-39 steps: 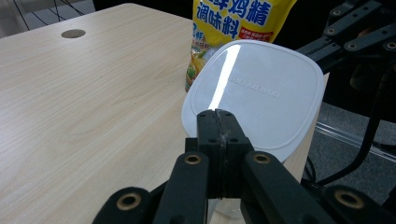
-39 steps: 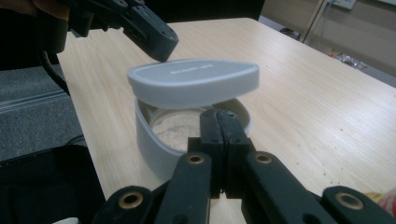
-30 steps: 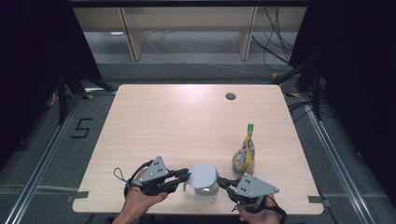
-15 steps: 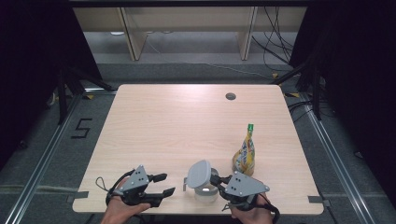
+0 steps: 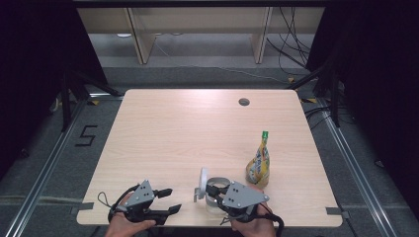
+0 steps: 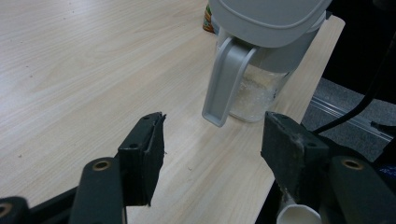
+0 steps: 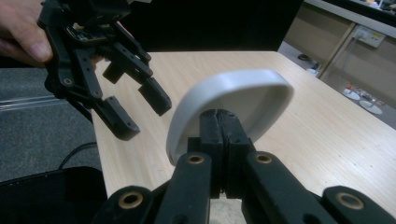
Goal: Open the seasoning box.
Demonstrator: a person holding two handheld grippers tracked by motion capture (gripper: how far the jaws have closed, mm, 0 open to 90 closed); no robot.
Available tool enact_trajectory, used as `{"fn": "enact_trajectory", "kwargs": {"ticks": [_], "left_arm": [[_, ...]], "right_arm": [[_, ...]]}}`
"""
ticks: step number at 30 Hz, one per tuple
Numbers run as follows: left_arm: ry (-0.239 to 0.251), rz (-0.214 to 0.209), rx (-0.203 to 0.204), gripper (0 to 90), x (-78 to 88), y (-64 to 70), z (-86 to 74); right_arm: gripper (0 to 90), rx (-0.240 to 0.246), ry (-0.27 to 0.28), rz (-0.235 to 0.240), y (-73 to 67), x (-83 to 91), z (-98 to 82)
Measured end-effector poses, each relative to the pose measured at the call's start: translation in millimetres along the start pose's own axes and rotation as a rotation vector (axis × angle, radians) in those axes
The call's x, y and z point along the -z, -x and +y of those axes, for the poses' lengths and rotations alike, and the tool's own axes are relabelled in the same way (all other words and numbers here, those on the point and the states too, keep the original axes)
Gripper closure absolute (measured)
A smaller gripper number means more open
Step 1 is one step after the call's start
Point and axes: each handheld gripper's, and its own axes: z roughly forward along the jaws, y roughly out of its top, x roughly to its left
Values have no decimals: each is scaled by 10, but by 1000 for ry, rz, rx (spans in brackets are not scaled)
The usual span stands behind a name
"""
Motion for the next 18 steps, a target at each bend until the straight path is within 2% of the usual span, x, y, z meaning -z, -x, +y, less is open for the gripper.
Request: {"fn": "enact_trajectory", "kwargs": {"ticks": [4, 6, 8, 9, 13, 17, 18], "left_arm": [[8, -1, 8, 392, -4, 11, -10], [6, 4, 7, 390, 3, 8, -18], [12, 0, 17, 387, 4, 6, -29], [-3, 3, 15, 383, 13, -2, -34], [-5, 22, 29, 364, 15, 5, -60], [-5, 23, 34, 357, -1, 6, -77], [-8, 21, 44, 354, -1, 10, -78]], "right_arm": [[900, 11, 4, 14, -28, -59, 33], [896, 1, 0, 26, -44, -59, 40], [882, 0, 3, 10, -27, -27, 24], [870, -13, 4, 2, -7, 5, 5], [822, -41, 12, -31, 55, 141, -93], [775, -117, 12, -86, 97, 360, -255], [768, -123, 12, -92, 110, 405, -289]]}}
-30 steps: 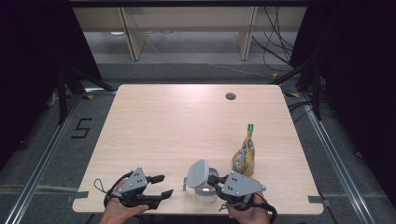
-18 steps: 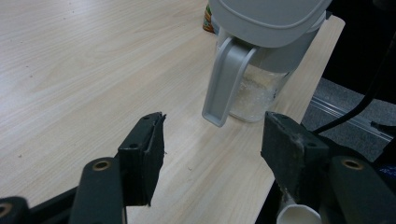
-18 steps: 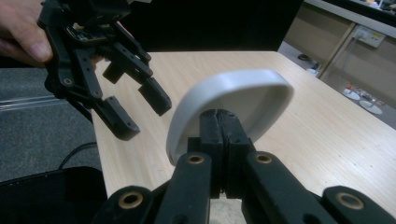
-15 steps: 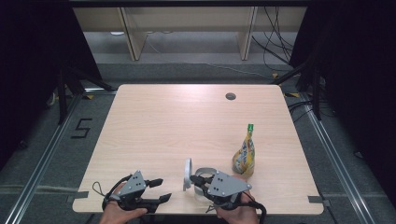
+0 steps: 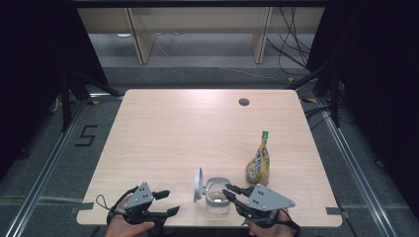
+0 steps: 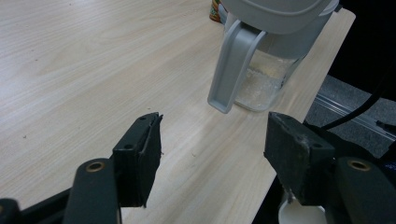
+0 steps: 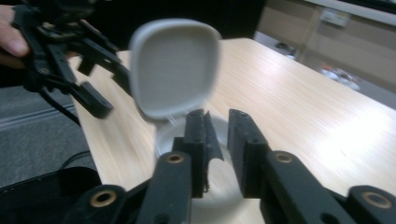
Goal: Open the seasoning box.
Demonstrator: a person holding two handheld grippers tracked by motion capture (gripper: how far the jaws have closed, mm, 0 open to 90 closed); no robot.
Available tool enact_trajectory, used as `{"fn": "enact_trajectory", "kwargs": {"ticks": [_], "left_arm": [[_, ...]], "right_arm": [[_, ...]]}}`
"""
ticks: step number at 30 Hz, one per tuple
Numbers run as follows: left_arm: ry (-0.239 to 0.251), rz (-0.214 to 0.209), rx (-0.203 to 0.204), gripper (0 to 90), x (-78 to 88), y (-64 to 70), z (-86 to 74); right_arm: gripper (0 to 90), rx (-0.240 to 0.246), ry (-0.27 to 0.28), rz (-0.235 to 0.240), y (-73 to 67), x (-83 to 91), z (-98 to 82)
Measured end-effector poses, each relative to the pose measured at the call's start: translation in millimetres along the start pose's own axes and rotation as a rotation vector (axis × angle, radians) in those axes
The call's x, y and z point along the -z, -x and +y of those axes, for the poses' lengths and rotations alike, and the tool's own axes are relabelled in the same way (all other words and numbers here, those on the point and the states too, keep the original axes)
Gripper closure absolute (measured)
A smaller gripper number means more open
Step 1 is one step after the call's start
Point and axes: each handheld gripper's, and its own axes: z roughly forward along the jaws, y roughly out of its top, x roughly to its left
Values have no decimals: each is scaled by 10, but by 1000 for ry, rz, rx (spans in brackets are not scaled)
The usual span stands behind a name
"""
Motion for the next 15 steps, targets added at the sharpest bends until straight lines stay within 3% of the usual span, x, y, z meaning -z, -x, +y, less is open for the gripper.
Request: {"fn": "enact_trajectory", "kwargs": {"ticks": [2, 4, 6, 8, 10, 11, 14, 15], "left_arm": [[3, 5, -4, 346, -11, -11, -8], [-37, 27, -13, 339, 2, -35, -17], [-10, 14, 10, 327, -18, -22, -22], [-34, 24, -31, 320, -2, -53, -15], [-24, 23, 11, 317, -12, -28, -25], [-25, 23, 14, 317, -12, -27, -27], [-10, 22, 14, 314, -21, -30, -34], [-19, 23, 15, 314, -14, -30, -32]], "right_arm": [[749, -26, -9, -37, 50, 151, -87], [731, -49, -14, -70, 93, 257, -150], [712, -52, -22, -120, 145, 368, -228], [689, -87, -23, -147, 173, 421, -289], [666, -100, -39, -182, 218, 469, -341], [661, -82, -41, -196, 247, 489, -363], [633, -119, -59, -196, 250, 521, -391], [617, -122, -66, -223, 258, 537, -396]]}}
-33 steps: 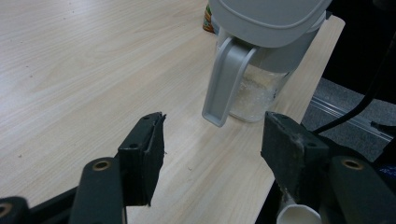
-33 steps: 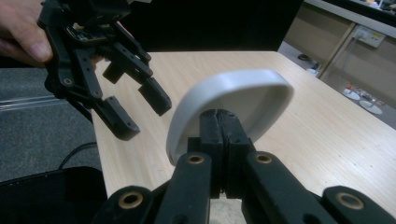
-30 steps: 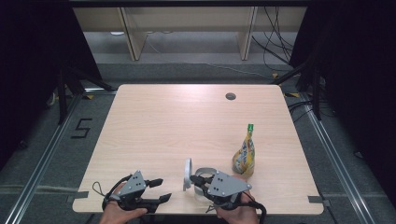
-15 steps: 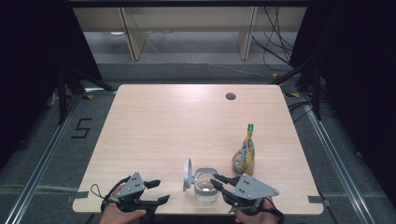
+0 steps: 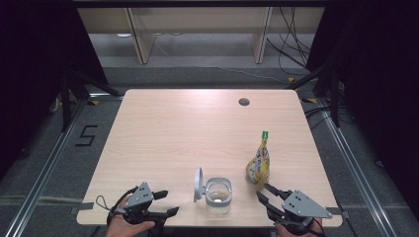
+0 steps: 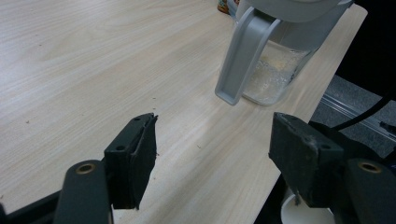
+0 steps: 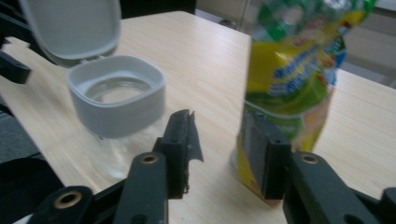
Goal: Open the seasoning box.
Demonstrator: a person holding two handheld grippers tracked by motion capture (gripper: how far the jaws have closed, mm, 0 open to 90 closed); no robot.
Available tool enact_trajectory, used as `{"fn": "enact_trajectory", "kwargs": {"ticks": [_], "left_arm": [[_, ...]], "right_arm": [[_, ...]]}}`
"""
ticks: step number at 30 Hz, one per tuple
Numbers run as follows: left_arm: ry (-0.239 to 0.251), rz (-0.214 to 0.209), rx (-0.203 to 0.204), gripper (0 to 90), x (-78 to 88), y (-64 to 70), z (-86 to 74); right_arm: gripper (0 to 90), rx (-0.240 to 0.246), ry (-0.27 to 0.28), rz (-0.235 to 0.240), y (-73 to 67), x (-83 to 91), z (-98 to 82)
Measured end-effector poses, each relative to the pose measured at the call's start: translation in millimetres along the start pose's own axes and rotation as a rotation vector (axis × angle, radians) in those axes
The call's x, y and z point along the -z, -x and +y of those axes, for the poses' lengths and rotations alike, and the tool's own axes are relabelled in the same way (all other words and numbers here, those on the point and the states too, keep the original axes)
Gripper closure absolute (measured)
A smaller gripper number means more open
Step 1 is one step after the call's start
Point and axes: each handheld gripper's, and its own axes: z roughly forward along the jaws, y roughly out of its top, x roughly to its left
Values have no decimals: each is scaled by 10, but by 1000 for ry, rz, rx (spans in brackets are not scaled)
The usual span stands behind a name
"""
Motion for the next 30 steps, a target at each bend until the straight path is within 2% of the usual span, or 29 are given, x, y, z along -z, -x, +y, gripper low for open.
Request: {"fn": "enact_trajectory", "kwargs": {"ticks": [3, 5, 7, 8, 9, 10, 12, 13, 15, 16, 17, 18, 19, 20, 22, 23, 27, 28, 30], "left_arm": [[-2, -4, 0, 313, 0, 1, -1], [7, -8, 8, 312, -10, 7, -5], [-5, -7, -9, 312, -8, -2, -5], [-1, -6, -3, 311, -14, 3, -7], [6, -8, -4, 311, -26, 0, -12], [-10, -2, -4, 310, -18, 3, -6], [-11, -3, 0, 308, -27, 5, -9], [-29, 6, -19, 308, -23, -9, -7], [-16, -4, -7, 308, -36, 8, -8], [-6, -5, 3, 308, -44, 18, -10], [-7, -5, 1, 309, -43, 16, -10], [-15, -5, -3, 309, -38, 11, -9], [-21, -7, -4, 309, -36, 6, -10], [-22, -7, -10, 310, -37, 2, -10], [-12, -6, -10, 311, -53, 5, -21], [-28, -7, -19, 312, -47, -2, -19], [-22, -11, -18, 313, -53, 5, -22], [-26, -11, -18, 312, -49, 5, -19], [-25, -13, -13, 310, -53, 6, -20]], "right_arm": [[551, -16, -9, -40, 45, 6, -27], [501, -73, -31, -62, 58, -2, -53], [422, -66, -28, -82, 91, -34, -68], [393, -90, -35, -114, 96, -64, -85], [380, -88, -43, -116, 116, -83, -91], [363, -92, -47, -106, 130, -111, -98], [303, -108, -45, -124, 141, -172, -116], [258, -110, -47, -126, 144, -204, -120], [238, -91, -58, -128, 178, -276, -137], [223, -106, -56, -125, 178, -310, -146], [197, -80, -57, -147, 206, -337, -148], [174, -120, -73, -147, 200, -363, -150], [163, -138, -67, -150, 198, -391, -147], [164, -103, -54, -163, 220, -428, -150], [164, -108, -58, -168, 205, -459, -142], [164, -95, -55, -159, 213, -483, -139], [164, -117, -40, -181, 221, -569, -131], [164, -112, -36, -175, 234, -592, -131], [164, -115, -35, -194, 239, -613, -125]]}}
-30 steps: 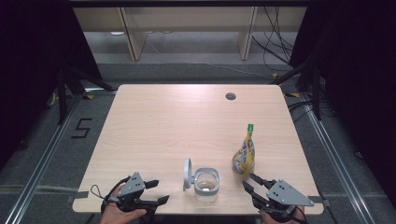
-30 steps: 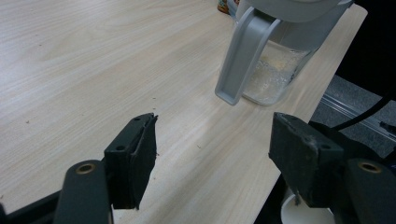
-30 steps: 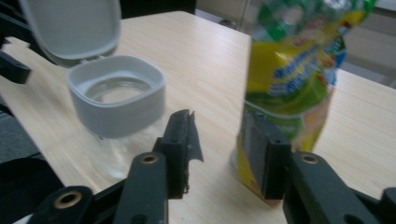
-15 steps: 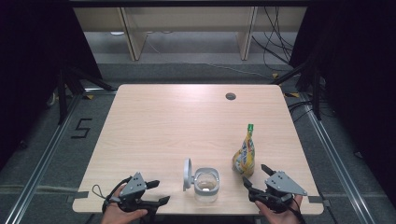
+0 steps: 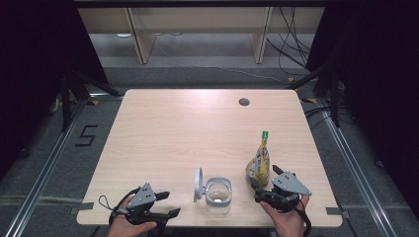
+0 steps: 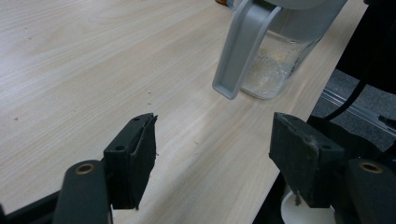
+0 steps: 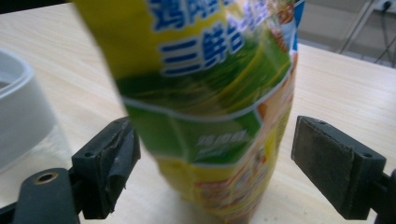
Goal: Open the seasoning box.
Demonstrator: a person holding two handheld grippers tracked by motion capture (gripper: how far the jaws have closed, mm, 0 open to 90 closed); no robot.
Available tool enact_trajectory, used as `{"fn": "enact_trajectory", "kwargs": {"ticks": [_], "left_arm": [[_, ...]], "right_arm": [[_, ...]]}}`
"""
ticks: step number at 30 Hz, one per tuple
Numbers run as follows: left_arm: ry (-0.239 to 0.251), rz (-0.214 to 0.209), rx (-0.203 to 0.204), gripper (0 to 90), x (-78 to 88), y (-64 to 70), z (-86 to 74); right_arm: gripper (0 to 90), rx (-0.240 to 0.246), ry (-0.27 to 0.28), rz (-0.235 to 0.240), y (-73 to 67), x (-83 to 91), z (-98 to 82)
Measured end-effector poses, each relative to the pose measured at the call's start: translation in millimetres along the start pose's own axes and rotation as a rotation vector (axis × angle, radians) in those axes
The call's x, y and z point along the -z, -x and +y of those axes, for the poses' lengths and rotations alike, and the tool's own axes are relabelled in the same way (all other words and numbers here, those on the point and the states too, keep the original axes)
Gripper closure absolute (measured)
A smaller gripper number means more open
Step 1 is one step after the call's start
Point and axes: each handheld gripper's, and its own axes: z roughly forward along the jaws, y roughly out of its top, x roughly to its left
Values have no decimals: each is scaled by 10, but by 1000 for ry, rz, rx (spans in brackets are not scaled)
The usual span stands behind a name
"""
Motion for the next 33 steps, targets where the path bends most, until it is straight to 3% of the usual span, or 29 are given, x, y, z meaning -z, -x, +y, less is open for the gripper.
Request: {"fn": "enact_trajectory", "kwargs": {"ticks": [1, 2, 3, 6, 7, 10, 14, 16, 17, 19, 23, 30, 32, 33], "left_arm": [[-15, 9, -13, 309, 5, -13, 2], [14, 0, 13, 309, -14, 8, -4], [10, -1, 11, 309, -13, 6, -4], [3, -2, 13, 310, -10, 9, -3], [4, -5, 16, 316, -10, 9, -4], [7, -8, 17, 327, -12, 11, -6], [-10, 1, -14, 333, 6, -9, -2], [-6, -2, -5, 342, 6, -3, -4], [3, -8, 7, 345, 4, 6, -6], [-5, -7, 7, 348, 13, 4, -3], [-9, -12, -1, 354, 2, 2, -3], [1, -17, 1, 358, -17, 7, -8], [3, -16, 1, 358, -17, 7, -9], [3, -15, 1, 358, -17, 7, -8]], "right_arm": [[165, 5, 2, -4, 8, -16, 2], [166, 0, 8, -2, 14, -31, 4], [172, 1, 18, 0, 19, -53, 4], [303, -1, 33, 1, 35, -59, 4], [309, -1, 39, 4, 44, -60, 4], [350, -1, 10, 18, 53, -25, 19], [387, 20, 9, 41, 98, -14, 22], [422, 29, 3, 59, 149, 1, 27], [434, 59, 11, 60, 199, 4, 30], [469, 38, -11, 98, 256, 34, 30], [500, 50, -24, 130, 425, 72, 28], [520, 127, 0, 198, 690, 57, 33], [520, 131, 3, 222, 751, 50, 28], [520, 90, -2, 222, 757, 63, 15]]}}
